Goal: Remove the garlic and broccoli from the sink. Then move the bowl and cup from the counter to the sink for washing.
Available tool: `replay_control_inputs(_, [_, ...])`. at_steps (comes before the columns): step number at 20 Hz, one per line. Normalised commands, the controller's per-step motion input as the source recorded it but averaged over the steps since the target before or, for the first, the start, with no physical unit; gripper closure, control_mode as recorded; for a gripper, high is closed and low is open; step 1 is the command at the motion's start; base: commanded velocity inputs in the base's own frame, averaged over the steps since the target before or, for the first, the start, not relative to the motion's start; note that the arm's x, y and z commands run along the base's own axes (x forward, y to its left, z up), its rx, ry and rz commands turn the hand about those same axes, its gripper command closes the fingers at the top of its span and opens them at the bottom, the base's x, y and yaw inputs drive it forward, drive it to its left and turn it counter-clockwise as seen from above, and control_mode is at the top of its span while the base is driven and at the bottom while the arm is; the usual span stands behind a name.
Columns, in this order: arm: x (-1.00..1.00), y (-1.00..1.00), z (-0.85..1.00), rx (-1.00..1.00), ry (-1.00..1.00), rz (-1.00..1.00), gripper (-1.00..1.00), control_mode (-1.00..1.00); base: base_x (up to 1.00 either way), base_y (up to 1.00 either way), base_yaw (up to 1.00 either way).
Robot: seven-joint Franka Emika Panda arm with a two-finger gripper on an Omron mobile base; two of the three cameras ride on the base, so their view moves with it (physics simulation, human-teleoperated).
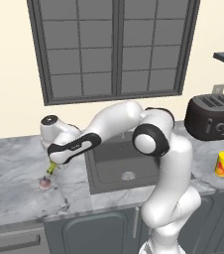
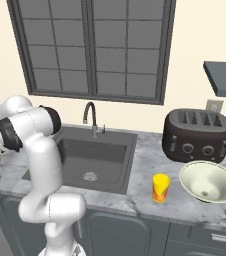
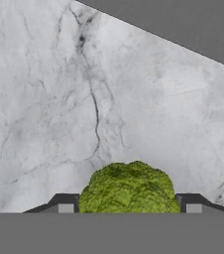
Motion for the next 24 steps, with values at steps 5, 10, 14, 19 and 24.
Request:
replay_control_inputs(5, [0.00, 0.15, -0.16, 0.00, 0.00, -0.16, 1.00, -1.00, 0.00, 0.00, 0.00])
replay_control_inputs(10, [0.00, 0.17, -0.17, 0.01, 0.00, -0.16, 1.00, -1.00, 0.00, 0.00, 0.00])
replay_control_inputs(14, [-0.07, 0.20, -0.15, 0.03, 0.01, -0.16, 1.00, -1.00, 0.00, 0.00, 0.00])
replay_control_inputs(19, [-0.15, 0.24, -0.12, 0.05, 0.02, -0.15, 1.00, -1.00, 0.00, 0.00, 0.00])
replay_control_inputs(24, [-0.18, 0.21, -0.11, 0.04, 0.05, -0.15, 1.00, -1.00, 0.00, 0.00, 0.00])
